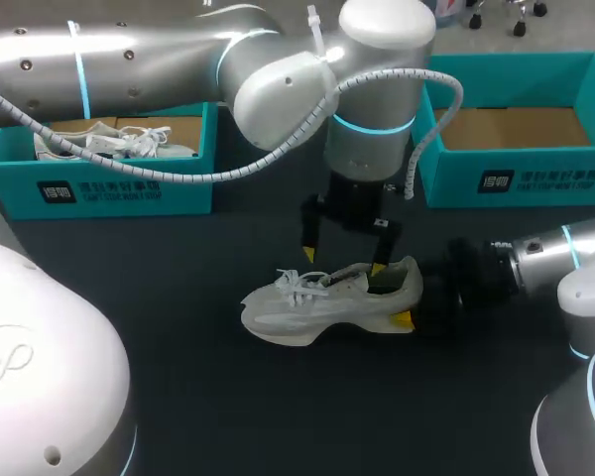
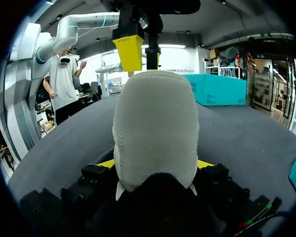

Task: Take the shoe out of the shoebox, open the shoe tongue, remove and reinsert the insole, then place the shoe into the shoebox

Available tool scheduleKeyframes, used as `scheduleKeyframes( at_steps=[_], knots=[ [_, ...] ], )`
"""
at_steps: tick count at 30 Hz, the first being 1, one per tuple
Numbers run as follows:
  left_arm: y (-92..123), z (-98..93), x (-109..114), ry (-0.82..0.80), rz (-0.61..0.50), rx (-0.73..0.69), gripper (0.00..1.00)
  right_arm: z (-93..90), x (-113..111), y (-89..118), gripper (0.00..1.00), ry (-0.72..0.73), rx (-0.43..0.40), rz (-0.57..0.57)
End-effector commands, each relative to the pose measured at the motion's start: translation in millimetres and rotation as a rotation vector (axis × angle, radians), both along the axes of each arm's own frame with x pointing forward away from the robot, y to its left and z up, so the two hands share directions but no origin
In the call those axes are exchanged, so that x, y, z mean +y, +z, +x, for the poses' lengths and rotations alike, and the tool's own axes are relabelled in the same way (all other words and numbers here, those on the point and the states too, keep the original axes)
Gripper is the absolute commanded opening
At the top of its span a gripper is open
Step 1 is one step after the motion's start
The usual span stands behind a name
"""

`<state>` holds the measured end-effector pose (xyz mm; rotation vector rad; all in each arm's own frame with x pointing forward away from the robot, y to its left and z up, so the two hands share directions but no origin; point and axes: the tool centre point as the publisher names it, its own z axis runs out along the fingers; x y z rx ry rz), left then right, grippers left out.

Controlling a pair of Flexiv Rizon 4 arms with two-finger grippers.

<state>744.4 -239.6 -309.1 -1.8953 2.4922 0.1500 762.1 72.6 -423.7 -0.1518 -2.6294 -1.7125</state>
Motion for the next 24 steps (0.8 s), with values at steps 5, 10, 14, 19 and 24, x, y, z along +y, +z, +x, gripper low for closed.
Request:
scheduleKeyframes(
  at_steps=[5,10,14,19,24],
  knots=[
    [-19.0,2.5,-18.1,0.010,0.050,0.001,1.00,0.9,3.9,-5.5,0.00,-0.001,0.000,-0.001],
    [-30.2,3.8,-15.4,0.036,0.088,0.000,1.00,0.9,3.9,-5.5,0.00,-0.001,0.000,-0.001],
    [-35.1,1.4,-9.9,0.056,0.125,-0.005,1.00,0.9,3.9,-5.5,0.00,-0.001,0.000,-0.001],
    [-38.4,-1.6,1.5,0.101,0.167,-0.020,1.00,0.9,3.9,-5.5,0.00,-0.001,0.000,-0.001],
    [-32.2,-5.0,18.9,0.176,0.200,-0.054,1.00,0.9,3.9,-5.5,0.00,-0.001,0.000,-0.001]
  ],
)
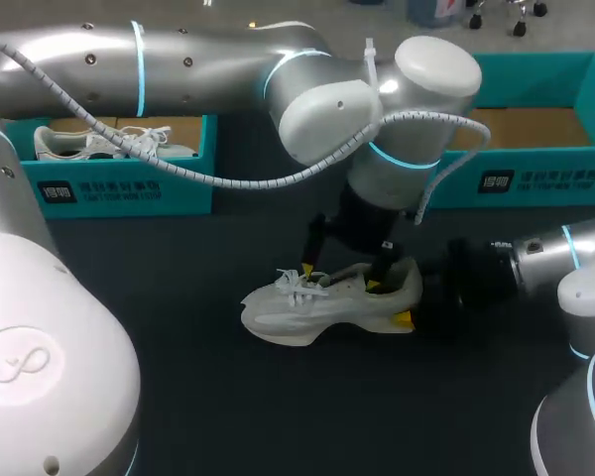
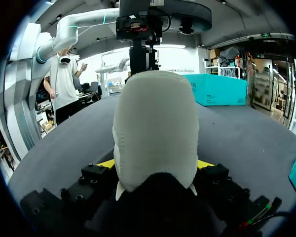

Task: Take the shoe out of the shoebox, open the shoe tongue, remove and reinsert the insole, then place the shoe into the shoebox

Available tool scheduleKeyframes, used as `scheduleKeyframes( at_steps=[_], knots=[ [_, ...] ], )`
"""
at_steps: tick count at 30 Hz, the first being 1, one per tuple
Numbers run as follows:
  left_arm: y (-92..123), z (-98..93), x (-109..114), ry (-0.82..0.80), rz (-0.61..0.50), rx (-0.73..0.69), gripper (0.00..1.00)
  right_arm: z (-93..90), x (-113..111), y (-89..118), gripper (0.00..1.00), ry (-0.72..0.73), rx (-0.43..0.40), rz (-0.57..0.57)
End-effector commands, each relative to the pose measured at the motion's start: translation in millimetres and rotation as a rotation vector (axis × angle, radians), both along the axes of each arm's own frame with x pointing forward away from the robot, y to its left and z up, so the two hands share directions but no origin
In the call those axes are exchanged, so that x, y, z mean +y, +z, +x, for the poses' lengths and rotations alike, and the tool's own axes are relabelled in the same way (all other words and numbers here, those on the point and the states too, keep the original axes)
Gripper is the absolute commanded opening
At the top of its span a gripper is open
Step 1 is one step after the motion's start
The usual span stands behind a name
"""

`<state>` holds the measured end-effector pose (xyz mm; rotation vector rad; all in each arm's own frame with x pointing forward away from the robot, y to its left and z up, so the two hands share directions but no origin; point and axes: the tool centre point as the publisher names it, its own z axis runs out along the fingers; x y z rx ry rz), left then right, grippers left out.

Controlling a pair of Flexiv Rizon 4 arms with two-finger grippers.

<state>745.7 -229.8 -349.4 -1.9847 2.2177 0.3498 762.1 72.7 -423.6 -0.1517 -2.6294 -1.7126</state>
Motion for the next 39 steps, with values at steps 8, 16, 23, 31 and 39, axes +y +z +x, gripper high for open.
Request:
scheduleKeyframes(
  at_steps=[8,16,23,31,39],
  knots=[
    [25.8,-19.1,33.9,0.133,-0.008,-0.018,0.71,0.9,3.8,-5.6,0.00,-0.001,0.000,-0.001],
    [25.7,-25.4,39.1,0.142,-0.179,0.050,0.00,0.9,3.8,-5.6,0.00,-0.001,0.000,-0.001],
    [29.4,-26.3,49.9,0.143,-0.269,0.060,0.00,0.9,3.8,-5.6,0.00,-0.001,0.000,-0.001],
    [35.9,-28.6,68.2,0.172,-0.326,0.046,0.00,0.9,3.8,-5.6,0.00,-0.001,0.000,-0.001],
    [39.4,-35.8,82.4,0.216,-0.351,0.035,0.00,0.9,3.8,-5.6,0.00,-0.001,0.000,-0.001]
  ],
)
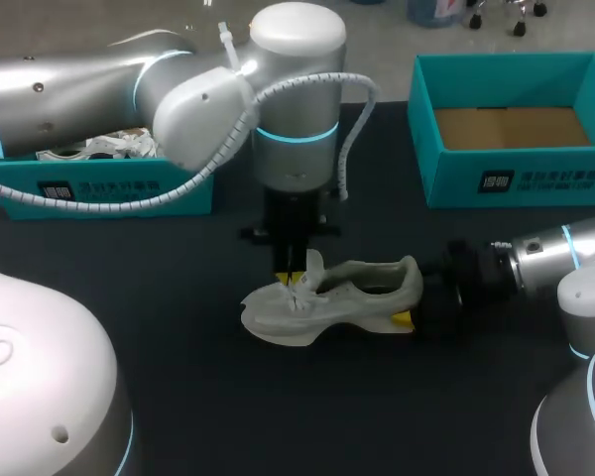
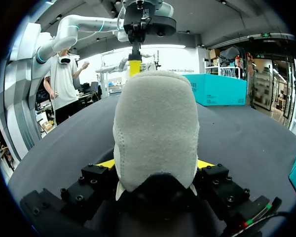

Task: Take the shoe out of the shoebox, open the shoe tongue, remove and reinsert the insole, then place the shoe into the shoebox

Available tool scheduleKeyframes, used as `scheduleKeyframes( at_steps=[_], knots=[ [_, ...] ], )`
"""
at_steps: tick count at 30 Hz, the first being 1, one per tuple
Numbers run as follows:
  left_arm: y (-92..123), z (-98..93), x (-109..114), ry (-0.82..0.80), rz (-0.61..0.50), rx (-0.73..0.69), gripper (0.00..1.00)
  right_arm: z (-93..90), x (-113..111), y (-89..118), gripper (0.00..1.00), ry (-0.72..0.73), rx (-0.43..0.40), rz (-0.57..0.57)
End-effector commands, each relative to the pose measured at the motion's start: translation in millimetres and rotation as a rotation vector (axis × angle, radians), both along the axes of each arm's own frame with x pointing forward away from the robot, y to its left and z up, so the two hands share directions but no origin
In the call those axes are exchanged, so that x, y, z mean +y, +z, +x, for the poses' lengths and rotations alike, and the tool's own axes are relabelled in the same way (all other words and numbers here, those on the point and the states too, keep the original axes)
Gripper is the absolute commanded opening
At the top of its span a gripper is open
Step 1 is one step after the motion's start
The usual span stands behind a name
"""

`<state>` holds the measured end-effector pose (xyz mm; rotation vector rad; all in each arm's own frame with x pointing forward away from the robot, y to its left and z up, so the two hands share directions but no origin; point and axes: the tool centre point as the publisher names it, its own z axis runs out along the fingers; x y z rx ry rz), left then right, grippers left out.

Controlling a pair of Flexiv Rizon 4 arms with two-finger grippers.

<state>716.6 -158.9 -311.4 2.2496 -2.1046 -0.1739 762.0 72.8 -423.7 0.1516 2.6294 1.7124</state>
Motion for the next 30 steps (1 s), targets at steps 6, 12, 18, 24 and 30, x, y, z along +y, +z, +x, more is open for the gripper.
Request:
scheduleKeyframes(
  at_steps=[6,12,18,24,30],
  knots=[
    [-7.4,-6.7,23.8,0.088,-0.106,-0.001,0.00,0.9,3.7,-5.5,0.00,-0.001,0.001,-0.001],
    [-29.2,-4.3,29.2,0.138,-0.038,0.032,0.00,0.9,3.7,-5.5,0.00,-0.001,0.001,-0.001],
    [-50.8,-0.9,31.9,0.177,-0.010,0.058,0.00,0.9,3.7,-5.5,0.00,-0.001,0.001,-0.001],
    [-69.8,2.5,34.0,0.205,0.007,0.078,0.00,0.9,3.7,-5.5,0.00,-0.001,0.001,-0.001],
    [-70.2,2.9,32.3,0.202,0.007,0.078,0.42,0.9,3.7,-5.5,0.00,-0.001,0.001,-0.001]
  ],
)
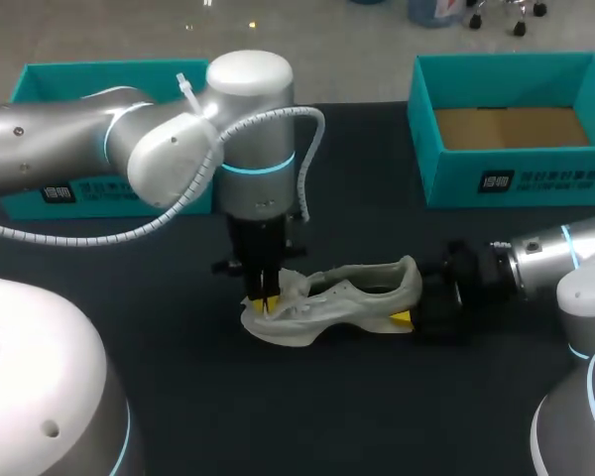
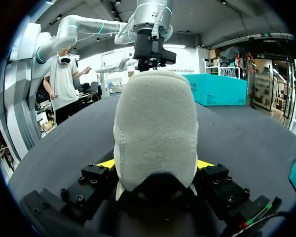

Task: Take the shoe out of the shoebox, open the shoe tongue, remove and reinsert the insole, then place the shoe into the shoebox

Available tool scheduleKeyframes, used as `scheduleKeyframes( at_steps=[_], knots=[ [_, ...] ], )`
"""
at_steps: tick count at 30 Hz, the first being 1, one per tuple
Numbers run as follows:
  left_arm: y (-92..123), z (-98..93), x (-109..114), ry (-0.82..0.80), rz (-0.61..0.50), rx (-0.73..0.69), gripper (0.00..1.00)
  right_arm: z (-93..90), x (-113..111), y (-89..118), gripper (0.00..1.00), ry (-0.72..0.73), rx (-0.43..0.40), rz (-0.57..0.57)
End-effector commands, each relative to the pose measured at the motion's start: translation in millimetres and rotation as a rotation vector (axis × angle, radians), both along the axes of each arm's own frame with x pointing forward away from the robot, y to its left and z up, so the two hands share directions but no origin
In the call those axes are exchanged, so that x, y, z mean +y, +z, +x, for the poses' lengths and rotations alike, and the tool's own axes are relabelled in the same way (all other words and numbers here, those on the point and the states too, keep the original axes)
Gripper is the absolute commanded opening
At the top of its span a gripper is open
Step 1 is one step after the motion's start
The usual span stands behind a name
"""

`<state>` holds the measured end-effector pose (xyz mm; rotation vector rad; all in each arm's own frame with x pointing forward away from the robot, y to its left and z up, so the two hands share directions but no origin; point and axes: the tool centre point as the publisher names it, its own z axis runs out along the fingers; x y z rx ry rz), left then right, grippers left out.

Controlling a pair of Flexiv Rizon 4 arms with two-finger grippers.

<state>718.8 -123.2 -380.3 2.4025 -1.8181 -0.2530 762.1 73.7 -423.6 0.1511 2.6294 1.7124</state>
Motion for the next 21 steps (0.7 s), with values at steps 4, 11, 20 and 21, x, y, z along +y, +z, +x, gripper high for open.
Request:
scheduleKeyframes(
  at_steps=[4,11,20,21],
  knots=[
    [12.5,-0.5,-6.7,-0.040,-0.045,-0.021,1.00,0.9,2.9,-5.5,0.00,-0.001,0.001,-0.001],
    [51.4,0.1,-19.7,-0.197,-0.118,-0.088,1.00,0.9,2.9,-5.5,0.00,-0.001,0.001,-0.001],
    [76.5,24.6,-33.8,-0.907,-0.189,-0.037,1.00,0.9,2.9,-5.5,0.00,-0.001,0.001,-0.001],
    [78.5,24.9,-36.1,-1.016,-0.167,-0.042,1.00,0.9,2.9,-5.5,0.00,-0.001,0.001,-0.001]
  ],
)
